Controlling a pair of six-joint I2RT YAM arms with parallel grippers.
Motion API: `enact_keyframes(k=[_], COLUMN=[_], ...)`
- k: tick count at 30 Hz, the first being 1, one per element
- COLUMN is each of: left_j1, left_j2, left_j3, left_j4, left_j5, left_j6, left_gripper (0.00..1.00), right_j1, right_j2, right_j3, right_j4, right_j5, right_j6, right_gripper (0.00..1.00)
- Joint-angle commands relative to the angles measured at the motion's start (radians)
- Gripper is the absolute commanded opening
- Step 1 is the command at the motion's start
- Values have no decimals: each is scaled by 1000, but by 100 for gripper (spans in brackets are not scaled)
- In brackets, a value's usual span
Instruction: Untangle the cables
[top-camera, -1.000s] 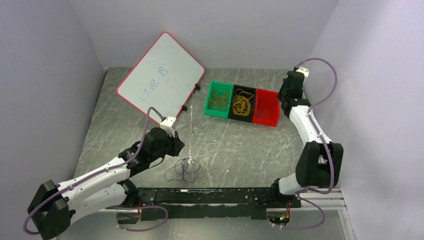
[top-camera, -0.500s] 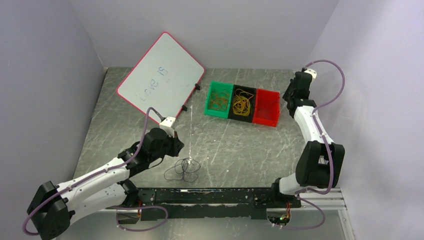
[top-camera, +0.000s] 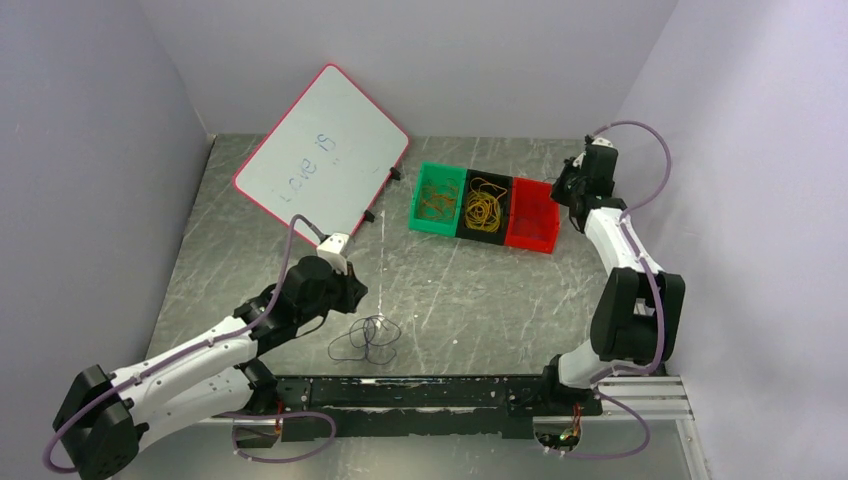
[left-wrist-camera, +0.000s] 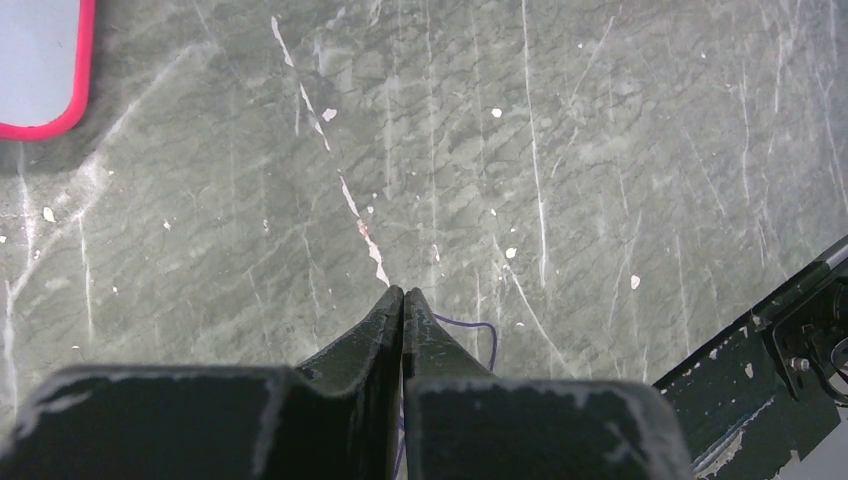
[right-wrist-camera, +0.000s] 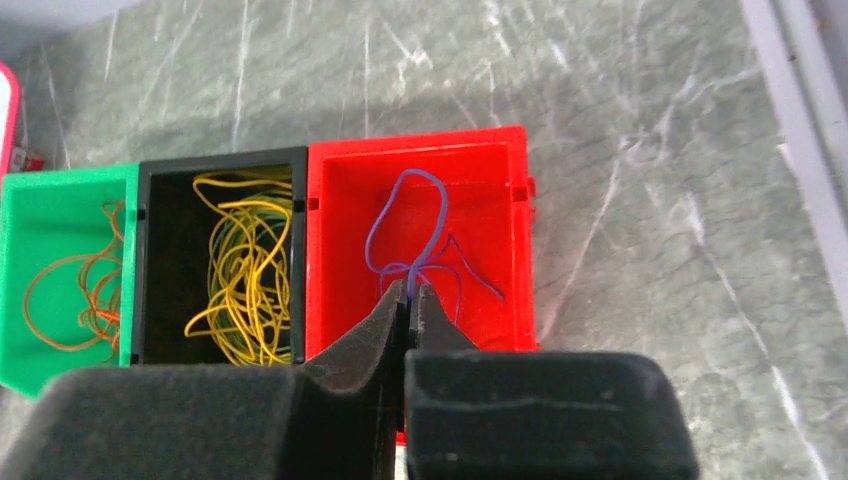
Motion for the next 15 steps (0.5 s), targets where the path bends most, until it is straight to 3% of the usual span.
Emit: enact_keyframes(k=[1,15], left_j1=[7,6], left_j2=[-29,-40], left_j3=[6,-5], left_j4=[-9,-8], left_j5=[-26,-31], left_j6=[-13,-21], left_gripper=[7,7], right_j1=[-5,81], right_j2=[54,263], right_j3=[24,132], right_j4=[-4,-118], right_j5=[-79,23], right_j6=[6,-69], right_gripper=[0,0])
